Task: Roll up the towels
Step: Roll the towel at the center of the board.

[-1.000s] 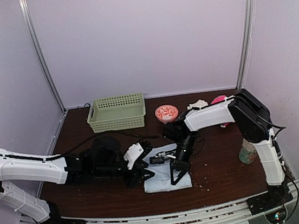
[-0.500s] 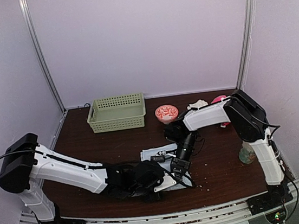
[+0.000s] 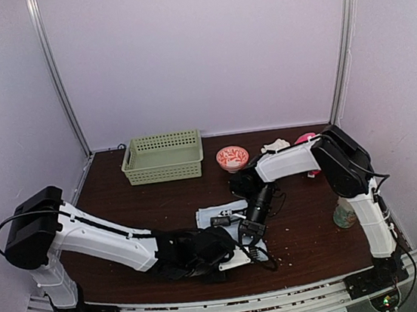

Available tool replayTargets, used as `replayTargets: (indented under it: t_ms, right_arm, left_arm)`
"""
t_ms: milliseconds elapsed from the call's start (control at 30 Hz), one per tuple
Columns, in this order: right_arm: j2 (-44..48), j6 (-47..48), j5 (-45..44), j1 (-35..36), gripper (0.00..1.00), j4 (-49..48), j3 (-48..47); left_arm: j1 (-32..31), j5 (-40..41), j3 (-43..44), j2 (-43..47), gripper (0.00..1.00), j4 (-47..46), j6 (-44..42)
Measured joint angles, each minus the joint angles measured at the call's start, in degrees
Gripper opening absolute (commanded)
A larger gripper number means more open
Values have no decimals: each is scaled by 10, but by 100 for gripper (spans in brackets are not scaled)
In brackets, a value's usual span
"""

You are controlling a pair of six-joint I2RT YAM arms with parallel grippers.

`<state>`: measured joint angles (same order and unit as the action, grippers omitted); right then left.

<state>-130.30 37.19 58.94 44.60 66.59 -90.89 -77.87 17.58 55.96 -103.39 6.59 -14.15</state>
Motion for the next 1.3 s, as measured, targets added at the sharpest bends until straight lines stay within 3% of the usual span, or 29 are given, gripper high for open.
replayTargets:
  t_ms: [100,233,333,633,733,933,1100,1300]
  right_arm:
    - [0,2,0,0,8,3,0]
    - [0,12,0,0,25,12,-1]
    - [2,35,-1,-3,37,34,-14]
    - [137,17,-33,-75,37,13,-57]
    - [227,-33,-53,-124,37,-49,-62]
    - [386,-94,-80,-178,43,-170,-27]
    - [488,-83,-44,-159,40,-236,73]
    - [474,17,-138,-52,39,-207,174]
  left_arm:
    - [0,0,5,-10,33,-1,-1]
    - [-1,0,7,-17,20,-5,-1]
    - [-2,0,11,-20,17,-5,2]
    - [17,-52,37,-28,14,11,40]
    - [55,-129,64,-35,14,37,67]
    - [160,-362,125,-87,14,61,120]
    - [235,-562,152,-141,13,64,168]
    - [256,-673,180,-186,13,68,213]
